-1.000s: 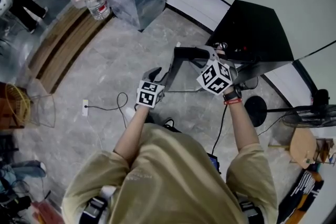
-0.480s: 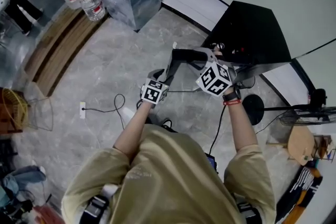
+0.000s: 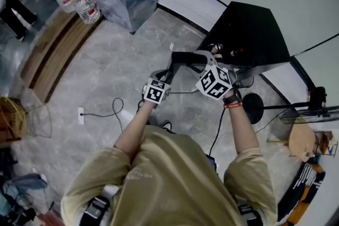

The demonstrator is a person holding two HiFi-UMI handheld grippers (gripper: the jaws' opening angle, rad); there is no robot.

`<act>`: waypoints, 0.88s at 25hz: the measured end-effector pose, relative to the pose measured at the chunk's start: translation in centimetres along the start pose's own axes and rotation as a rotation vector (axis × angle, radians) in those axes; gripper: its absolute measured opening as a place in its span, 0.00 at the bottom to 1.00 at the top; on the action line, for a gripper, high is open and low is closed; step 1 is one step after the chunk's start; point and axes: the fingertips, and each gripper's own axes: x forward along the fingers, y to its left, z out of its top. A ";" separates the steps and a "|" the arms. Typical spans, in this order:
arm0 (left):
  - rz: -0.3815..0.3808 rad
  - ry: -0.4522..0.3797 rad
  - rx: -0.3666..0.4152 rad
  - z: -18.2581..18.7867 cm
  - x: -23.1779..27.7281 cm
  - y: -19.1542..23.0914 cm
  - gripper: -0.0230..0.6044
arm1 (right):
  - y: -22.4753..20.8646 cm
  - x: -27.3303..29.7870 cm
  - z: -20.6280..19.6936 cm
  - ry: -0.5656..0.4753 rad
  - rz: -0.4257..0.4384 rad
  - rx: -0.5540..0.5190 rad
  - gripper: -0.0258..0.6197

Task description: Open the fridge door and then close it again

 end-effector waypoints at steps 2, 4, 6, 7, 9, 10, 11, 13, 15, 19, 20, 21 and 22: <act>-0.007 0.005 0.011 0.1 0.1 0.1 0.23 | -0.1 0.1 0.0 0.015 -0.001 0.001 0.38; -0.012 0.011 0.020 0.2 0.3 0.5 0.23 | -0.3 0.4 0.1 0.029 -0.002 0.004 0.38; -0.016 0.019 0.021 0.5 0.6 1.0 0.23 | -0.7 0.7 0.1 0.039 -0.010 0.008 0.37; -0.020 0.023 0.019 0.6 0.8 1.2 0.23 | -1.0 1.0 0.1 0.044 -0.016 0.011 0.37; -0.034 0.032 0.014 0.9 1.2 1.6 0.23 | -1.4 1.3 0.0 0.055 -0.025 0.016 0.37; -0.041 0.036 0.019 1.0 1.4 1.7 0.23 | -1.6 1.4 -0.1 0.063 -0.028 0.018 0.37; -0.044 0.038 0.027 1.2 1.6 1.7 0.23 | -1.7 1.5 -0.1 0.071 -0.029 0.020 0.37; -0.044 0.035 0.040 1.5 1.8 1.9 0.23 | -2.1 1.6 -0.1 0.083 -0.031 0.028 0.37; -0.046 0.036 0.044 1.8 2.0 2.2 0.23 | -2.5 1.8 0.0 0.089 -0.036 0.039 0.37; -0.068 0.055 0.065 2.1 2.5 2.8 0.23 | -3.0 2.3 0.0 0.109 -0.060 0.051 0.37; -0.072 0.061 0.072 2.2 2.6 3.0 0.23 | -3.2 2.5 0.0 0.113 -0.067 0.054 0.38; -0.074 0.065 0.079 2.3 2.8 3.2 0.23 | -3.4 2.7 0.0 0.116 -0.072 0.058 0.38; -0.075 0.067 0.084 2.5 3.0 3.4 0.23 | -3.6 2.8 0.0 0.119 -0.077 0.062 0.37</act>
